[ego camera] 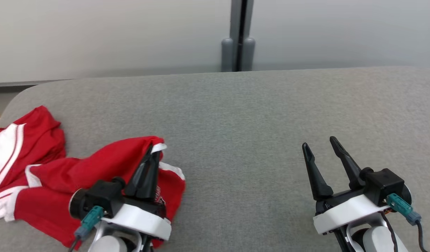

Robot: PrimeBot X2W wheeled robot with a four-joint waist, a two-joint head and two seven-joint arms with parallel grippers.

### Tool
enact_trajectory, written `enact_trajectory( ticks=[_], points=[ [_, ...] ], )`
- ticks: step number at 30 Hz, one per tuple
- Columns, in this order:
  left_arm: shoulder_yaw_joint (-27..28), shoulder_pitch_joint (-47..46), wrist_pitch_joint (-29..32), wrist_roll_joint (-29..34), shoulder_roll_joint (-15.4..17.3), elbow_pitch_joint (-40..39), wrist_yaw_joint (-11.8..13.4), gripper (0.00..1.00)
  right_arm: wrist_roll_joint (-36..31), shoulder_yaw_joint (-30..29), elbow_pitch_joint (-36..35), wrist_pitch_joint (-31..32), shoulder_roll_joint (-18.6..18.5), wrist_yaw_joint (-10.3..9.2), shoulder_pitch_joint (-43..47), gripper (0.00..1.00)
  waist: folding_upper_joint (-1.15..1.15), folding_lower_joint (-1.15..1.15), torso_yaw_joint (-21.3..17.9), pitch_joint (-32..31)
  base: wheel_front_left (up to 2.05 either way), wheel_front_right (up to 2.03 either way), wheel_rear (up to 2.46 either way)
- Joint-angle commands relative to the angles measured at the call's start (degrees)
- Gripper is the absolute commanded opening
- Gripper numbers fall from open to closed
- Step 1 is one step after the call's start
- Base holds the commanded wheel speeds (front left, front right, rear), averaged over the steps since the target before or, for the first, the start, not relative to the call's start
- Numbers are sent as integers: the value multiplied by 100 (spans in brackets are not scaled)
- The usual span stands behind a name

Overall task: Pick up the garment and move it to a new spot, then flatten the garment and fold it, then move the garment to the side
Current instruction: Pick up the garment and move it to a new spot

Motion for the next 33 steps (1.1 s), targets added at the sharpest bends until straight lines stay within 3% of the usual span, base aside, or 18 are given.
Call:
enact_trajectory(
  ticks=[1, 10, 17, 18, 19, 26, 33],
  points=[
    [-45, -109, 8, -4, 23, -12, -15, 0, 34, 39, 8, -41, -7, 0, -40, 100, 0, 0, -455, 132, 0, 0, 0],
    [-1024, -1066, 93, -30, 13, 265, -163, 0, 133, -61, 123, -253, 72, -1, -224, 100, 0, 0, -1885, 775, 0, 0, 0],
    [-1458, -1654, 250, -70, 17, 795, -241, 0, 262, -263, 337, -528, 188, 0, -237, 100, 0, 0, -2406, 1260, 0, 0, 0],
    [-1495, -1717, 274, -53, 15, 895, -250, 17, 279, -261, 364, -555, 192, 0, -263, 100, 0, 0, -2425, 1312, 0, 0, 0],
    [-1533, -1765, 257, -20, 17, 986, -255, 100, 278, -256, 391, -589, 199, 0, -284, 100, 0, 0, -2428, 1340, 0, 0, 0],
    [-1641, -1816, -37, 2, 114, 1278, -258, 100, 154, -213, 521, -677, 223, 0, -400, 100, 0, 0, -2139, 1267, 0, 0, 0],
    [-1411, -1579, -304, -109, 227, 1076, -68, 100, 23, -240, 514, -599, 186, 0, -420, 100, 0, 0, -1682, 966, 0, 0, 0]
  ],
)
